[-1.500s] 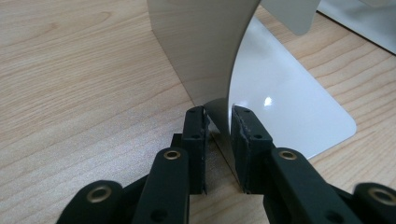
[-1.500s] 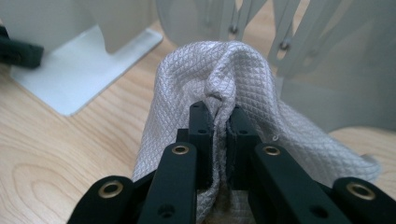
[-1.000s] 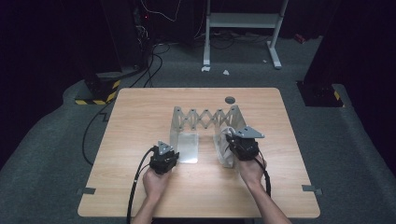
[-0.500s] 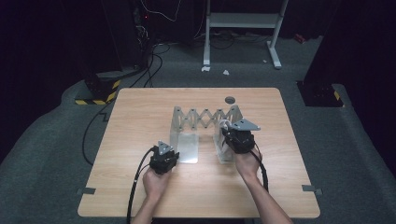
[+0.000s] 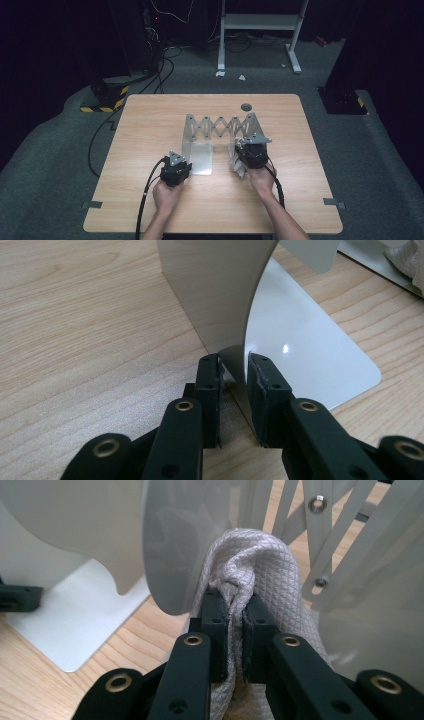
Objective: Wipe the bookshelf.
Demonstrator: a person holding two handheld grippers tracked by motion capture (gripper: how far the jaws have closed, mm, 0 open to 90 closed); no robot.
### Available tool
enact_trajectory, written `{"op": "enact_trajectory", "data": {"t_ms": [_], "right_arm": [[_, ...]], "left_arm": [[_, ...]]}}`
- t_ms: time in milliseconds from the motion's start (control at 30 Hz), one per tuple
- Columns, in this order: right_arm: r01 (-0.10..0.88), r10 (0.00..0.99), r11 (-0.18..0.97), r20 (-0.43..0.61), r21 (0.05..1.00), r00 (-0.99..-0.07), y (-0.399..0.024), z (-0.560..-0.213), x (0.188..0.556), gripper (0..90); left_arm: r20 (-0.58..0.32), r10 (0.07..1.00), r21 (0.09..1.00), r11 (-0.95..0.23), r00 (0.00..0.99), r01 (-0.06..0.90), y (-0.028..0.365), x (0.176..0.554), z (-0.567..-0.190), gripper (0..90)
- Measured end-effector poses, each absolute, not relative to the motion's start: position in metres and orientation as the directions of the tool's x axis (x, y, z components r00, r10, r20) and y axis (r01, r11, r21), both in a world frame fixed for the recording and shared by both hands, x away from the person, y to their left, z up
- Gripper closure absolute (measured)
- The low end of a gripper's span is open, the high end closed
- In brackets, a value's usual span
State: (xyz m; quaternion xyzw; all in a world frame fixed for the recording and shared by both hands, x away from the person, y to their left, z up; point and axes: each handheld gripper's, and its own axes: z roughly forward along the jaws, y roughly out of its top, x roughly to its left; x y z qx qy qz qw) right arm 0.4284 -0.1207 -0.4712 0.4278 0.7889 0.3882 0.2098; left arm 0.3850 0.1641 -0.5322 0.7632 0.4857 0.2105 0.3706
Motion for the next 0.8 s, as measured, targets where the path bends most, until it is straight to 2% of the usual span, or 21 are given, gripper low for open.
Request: {"op": "enact_trajectory", "data": {"t_ms": [500,600,800], "right_arm": [[0.397,0.807,0.283,0.006,0.873,-0.59,-0.128,-0.409,0.423,83.6],[0.391,0.806,0.282,0.005,0.876,-0.592,-0.128,-0.405,0.423,83.7],[0.415,0.8,0.289,0.02,0.863,-0.599,-0.124,-0.421,0.419,83.6]], "left_arm": [[-0.037,0.897,0.77,-0.255,0.441,0.584,0.164,0.385,-0.532,75.6],[-0.038,0.897,0.771,-0.255,0.441,0.584,0.164,0.385,-0.532,75.5],[-0.038,0.897,0.77,-0.255,0.441,0.585,0.164,0.385,-0.532,75.5]]}}
